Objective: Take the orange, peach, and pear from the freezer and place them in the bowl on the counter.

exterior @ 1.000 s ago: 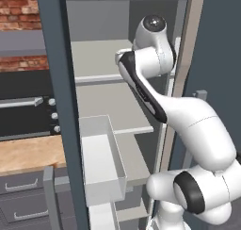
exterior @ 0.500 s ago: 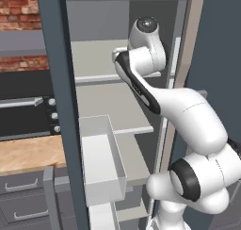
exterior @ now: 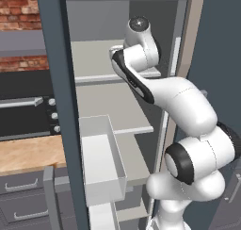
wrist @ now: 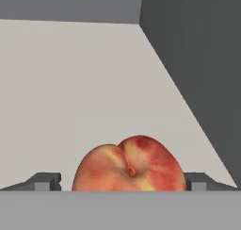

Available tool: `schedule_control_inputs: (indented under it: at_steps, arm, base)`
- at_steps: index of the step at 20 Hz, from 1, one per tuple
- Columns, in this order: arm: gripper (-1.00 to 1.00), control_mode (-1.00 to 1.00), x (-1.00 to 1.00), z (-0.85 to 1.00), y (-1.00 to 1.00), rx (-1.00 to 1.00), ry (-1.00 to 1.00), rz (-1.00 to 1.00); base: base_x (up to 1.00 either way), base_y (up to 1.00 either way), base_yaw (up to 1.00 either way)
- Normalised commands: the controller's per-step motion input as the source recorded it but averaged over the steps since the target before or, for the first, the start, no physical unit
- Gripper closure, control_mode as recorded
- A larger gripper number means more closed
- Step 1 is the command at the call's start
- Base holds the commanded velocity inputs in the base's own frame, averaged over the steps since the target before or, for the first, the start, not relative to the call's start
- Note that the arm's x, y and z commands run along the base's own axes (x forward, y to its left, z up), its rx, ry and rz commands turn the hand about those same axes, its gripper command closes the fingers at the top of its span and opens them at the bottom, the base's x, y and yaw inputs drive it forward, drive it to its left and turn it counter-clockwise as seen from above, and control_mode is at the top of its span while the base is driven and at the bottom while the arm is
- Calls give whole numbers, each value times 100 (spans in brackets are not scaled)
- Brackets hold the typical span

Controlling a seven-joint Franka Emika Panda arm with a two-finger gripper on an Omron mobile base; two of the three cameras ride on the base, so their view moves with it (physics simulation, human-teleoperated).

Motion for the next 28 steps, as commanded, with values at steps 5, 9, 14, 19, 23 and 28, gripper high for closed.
schedule_control_inputs:
  at_steps: [5,9,14,19,23,28]
  arm:
    - [-100,-100,14,-18,0,0,0,-1]
    - [100,-100,0,-30,0,-2,0,0]
    - [100,-100,-2,0,0,0,-1,0]
    - [100,-100,-73,1,5,-6,-29,0]
    - [100,-100,-100,24,12,-7,-38,0]
    - [100,-100,-100,71,4,4,-9,-3]
  base:
    - [0,0,0]
    - [0,0,0]
    - [0,0,0]
    - [0,0,0]
    - [0,0,0]
    - [0,0,0]
